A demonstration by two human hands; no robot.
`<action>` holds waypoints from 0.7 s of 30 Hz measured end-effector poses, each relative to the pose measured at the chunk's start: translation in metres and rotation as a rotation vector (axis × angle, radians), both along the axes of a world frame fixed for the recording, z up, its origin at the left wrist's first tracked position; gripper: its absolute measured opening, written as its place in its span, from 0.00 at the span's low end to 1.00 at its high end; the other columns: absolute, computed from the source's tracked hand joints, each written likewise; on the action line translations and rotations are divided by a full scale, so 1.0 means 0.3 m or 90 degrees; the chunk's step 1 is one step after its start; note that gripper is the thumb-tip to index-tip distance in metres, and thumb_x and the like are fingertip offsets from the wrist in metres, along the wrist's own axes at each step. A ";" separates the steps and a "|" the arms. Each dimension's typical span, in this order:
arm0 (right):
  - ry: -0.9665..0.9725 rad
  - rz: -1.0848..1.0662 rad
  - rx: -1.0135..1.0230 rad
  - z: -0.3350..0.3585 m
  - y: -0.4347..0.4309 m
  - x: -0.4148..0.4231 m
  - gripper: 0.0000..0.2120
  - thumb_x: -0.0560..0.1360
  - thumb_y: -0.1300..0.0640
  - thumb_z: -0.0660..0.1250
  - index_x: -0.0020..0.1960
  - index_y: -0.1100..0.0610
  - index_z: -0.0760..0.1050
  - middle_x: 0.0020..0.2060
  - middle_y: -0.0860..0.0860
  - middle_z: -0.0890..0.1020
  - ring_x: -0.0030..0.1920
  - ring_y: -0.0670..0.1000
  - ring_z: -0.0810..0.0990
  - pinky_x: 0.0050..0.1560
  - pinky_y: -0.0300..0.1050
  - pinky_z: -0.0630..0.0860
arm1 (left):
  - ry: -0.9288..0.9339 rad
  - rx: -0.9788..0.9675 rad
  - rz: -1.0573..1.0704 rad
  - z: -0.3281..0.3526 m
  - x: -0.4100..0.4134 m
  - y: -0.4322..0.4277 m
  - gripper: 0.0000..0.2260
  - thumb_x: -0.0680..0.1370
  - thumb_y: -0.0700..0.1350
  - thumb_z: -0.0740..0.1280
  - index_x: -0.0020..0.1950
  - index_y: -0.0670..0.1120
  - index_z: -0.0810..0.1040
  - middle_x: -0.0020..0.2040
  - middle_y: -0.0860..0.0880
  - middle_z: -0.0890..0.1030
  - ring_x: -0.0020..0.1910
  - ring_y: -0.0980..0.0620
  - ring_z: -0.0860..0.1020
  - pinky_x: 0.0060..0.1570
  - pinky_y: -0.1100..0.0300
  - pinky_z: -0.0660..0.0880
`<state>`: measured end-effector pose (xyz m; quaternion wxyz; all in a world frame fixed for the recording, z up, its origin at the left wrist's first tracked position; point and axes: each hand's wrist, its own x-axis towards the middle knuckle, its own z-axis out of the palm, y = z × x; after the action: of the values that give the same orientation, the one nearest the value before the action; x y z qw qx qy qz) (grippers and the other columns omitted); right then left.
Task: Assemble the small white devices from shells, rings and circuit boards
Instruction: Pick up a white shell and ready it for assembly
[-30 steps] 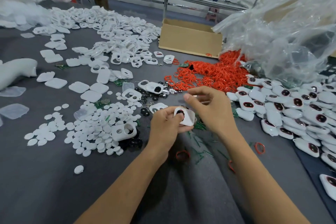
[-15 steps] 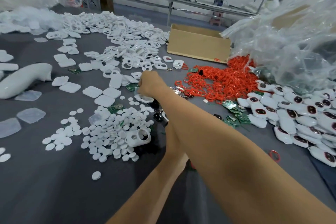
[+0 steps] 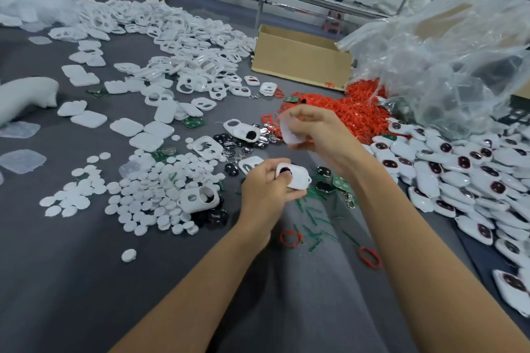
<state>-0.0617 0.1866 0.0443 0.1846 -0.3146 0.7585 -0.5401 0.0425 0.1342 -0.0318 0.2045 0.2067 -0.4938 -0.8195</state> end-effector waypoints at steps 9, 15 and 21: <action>0.237 -0.093 0.012 -0.078 0.179 0.067 0.05 0.67 0.67 0.75 0.40 0.59 0.82 0.35 0.57 0.84 0.35 0.57 0.79 0.38 0.49 0.77 | -0.007 -0.050 -0.074 -0.001 0.012 -0.020 0.17 0.73 0.27 0.69 0.60 0.40 0.76 0.55 0.37 0.82 0.49 0.46 0.82 0.51 0.56 0.81; 0.249 -0.084 -0.020 -0.099 0.142 0.091 0.04 0.69 0.66 0.74 0.40 0.59 0.83 0.36 0.52 0.84 0.36 0.50 0.81 0.39 0.43 0.77 | 0.010 -0.135 -0.092 -0.006 0.018 -0.022 0.20 0.70 0.28 0.72 0.60 0.43 0.78 0.52 0.43 0.85 0.51 0.49 0.82 0.54 0.58 0.79; 0.244 -0.083 -0.012 -0.118 0.131 0.091 0.03 0.69 0.64 0.74 0.40 0.58 0.84 0.35 0.51 0.84 0.35 0.49 0.80 0.38 0.40 0.75 | 0.021 -0.151 -0.091 -0.012 0.017 -0.027 0.20 0.70 0.28 0.72 0.59 0.42 0.79 0.52 0.42 0.84 0.50 0.49 0.82 0.50 0.61 0.79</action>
<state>-0.0344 0.2259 0.0089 -0.0011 -0.3638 0.7933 -0.4882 0.0476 0.1261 -0.0353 0.1768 0.1316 -0.5970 -0.7713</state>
